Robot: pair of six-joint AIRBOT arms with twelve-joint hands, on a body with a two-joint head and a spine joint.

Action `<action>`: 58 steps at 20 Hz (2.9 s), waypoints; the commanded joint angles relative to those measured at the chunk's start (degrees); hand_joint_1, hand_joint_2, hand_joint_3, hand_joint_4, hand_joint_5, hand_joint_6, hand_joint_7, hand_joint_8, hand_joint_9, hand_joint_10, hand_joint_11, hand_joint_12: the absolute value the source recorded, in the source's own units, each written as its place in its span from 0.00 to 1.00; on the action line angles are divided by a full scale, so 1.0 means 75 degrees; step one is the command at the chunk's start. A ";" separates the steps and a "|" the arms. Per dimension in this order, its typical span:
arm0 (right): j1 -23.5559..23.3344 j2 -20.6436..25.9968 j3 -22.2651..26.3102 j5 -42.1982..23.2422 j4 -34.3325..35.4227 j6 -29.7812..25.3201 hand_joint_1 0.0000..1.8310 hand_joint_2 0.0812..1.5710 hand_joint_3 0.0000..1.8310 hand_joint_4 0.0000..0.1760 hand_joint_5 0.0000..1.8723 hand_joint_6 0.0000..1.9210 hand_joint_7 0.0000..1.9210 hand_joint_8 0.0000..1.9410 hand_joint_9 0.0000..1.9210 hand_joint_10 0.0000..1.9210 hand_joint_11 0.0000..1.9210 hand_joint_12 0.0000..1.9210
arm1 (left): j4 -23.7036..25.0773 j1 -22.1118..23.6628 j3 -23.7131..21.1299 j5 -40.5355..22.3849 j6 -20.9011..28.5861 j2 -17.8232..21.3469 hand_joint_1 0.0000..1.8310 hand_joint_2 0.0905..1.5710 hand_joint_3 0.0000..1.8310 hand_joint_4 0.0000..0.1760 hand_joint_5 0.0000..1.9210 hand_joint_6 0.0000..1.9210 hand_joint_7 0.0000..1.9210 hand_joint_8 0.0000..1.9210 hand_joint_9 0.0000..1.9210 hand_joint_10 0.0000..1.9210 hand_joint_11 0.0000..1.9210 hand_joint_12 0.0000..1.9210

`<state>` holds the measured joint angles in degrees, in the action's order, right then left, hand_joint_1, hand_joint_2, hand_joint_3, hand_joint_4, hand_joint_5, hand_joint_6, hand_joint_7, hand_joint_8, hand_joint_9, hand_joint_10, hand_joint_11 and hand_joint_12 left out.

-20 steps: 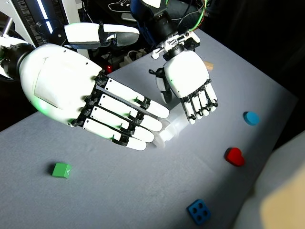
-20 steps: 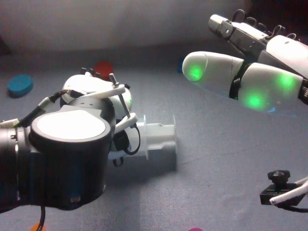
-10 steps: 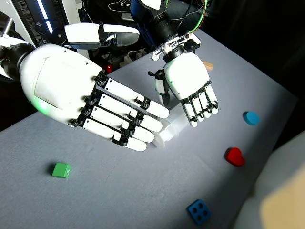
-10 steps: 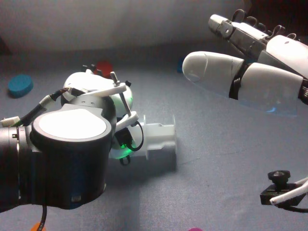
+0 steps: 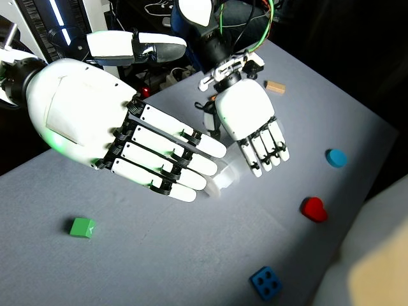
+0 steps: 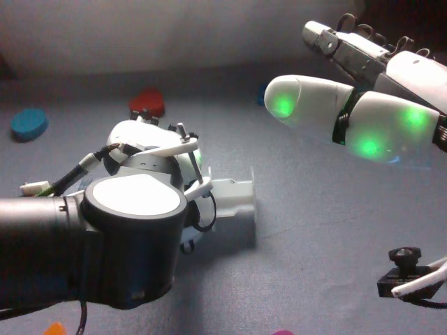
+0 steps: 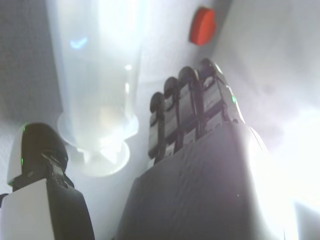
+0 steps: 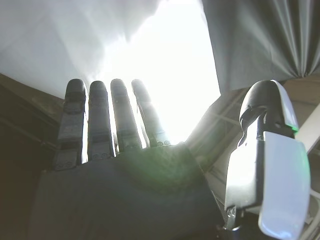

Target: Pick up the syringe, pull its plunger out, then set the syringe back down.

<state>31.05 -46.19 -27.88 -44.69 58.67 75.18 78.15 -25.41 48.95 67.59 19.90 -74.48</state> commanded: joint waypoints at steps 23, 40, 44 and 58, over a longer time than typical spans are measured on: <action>-0.0118 -0.0020 0.0007 -0.0484 -0.0468 -0.0092 0.00 0.57 0.00 0.00 0.00 0.00 0.00 0.00 0.00 0.00 0.00 0.06 | 0.0844 -0.0528 0.1059 -0.0309 0.0242 -0.0708 0.46 0.66 0.00 0.00 0.19 0.01 0.21 0.01 0.16 0.01 0.00 0.28; -0.0101 -0.0023 0.0007 -0.0467 -0.0468 -0.0092 0.02 0.57 0.00 0.00 0.01 0.00 0.02 0.00 0.00 0.00 0.00 0.10 | 0.1262 -0.0722 0.0884 -0.0604 0.0382 -0.0669 0.69 0.84 0.00 0.00 0.29 0.85 0.31 0.78 0.28 0.90 0.20 0.81; -0.0091 -0.0023 0.0007 -0.0467 -0.0468 -0.0092 0.03 0.57 0.00 0.00 0.01 0.00 0.02 0.00 0.00 0.00 0.00 0.12 | 0.2047 -0.0762 0.0725 -0.1150 0.0587 -0.0417 0.70 0.83 0.00 0.00 0.29 0.84 0.31 0.77 0.29 0.89 0.22 0.79; 0.0284 -0.0036 -0.0041 -0.1133 -0.0682 -0.0398 0.54 0.61 0.00 0.00 0.06 0.00 0.11 0.00 0.08 0.00 0.00 0.21 | 0.2461 0.0212 0.0333 -0.1782 -0.0224 0.0810 0.70 0.84 0.00 0.00 0.26 0.81 0.32 0.83 0.30 0.89 0.20 0.80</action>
<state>33.56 -46.22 -27.99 -47.40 56.90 72.84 90.74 -24.77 51.46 52.21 19.09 -68.88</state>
